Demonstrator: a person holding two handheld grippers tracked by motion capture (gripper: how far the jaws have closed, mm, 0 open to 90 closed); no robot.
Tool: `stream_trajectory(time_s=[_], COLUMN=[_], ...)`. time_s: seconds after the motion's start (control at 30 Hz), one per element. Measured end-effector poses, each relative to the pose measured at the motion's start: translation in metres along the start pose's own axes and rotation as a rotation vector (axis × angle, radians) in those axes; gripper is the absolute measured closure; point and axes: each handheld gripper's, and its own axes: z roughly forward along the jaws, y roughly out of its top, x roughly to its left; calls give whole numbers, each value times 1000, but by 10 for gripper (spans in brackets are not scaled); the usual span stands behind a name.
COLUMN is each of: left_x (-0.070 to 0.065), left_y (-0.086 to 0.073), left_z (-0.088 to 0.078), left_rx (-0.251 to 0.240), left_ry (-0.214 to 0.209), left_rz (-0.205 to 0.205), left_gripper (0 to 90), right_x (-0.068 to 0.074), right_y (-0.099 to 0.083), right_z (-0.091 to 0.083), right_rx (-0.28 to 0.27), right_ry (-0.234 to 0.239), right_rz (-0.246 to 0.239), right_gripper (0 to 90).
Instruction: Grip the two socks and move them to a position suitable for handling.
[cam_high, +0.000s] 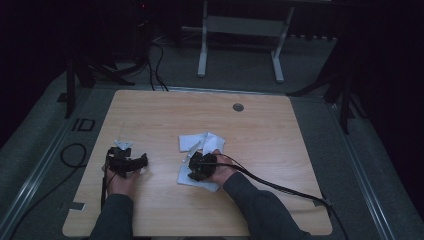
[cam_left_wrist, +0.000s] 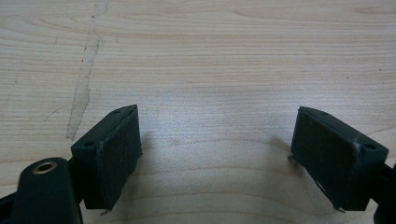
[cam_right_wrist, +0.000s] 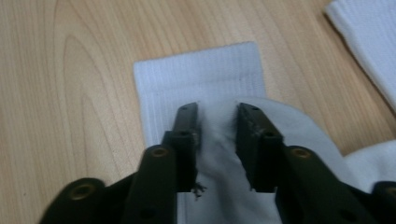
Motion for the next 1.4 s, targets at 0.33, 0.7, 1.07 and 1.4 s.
stream_trajectory(time_s=[0.33,0.7,1.07,1.4], left_x=[0,0,0,0], left_y=[0,0,0,0], left_z=[0,0,0,0], left_rx=[0,0,1,2], left_ry=[0,0,-1,-1], left_rz=[0,0,1,1], left_gripper=[160,160,160,160], right_x=[-1,4,4,-5], right_y=[2,2,-17,-78], right_z=[-10,-49,-84,-108], right_rx=[-32,-85,-129,-144], right_ry=[-28,-79,-137,-162], right_rz=[13,9,38,161], right_gripper=[848,847,845,818])
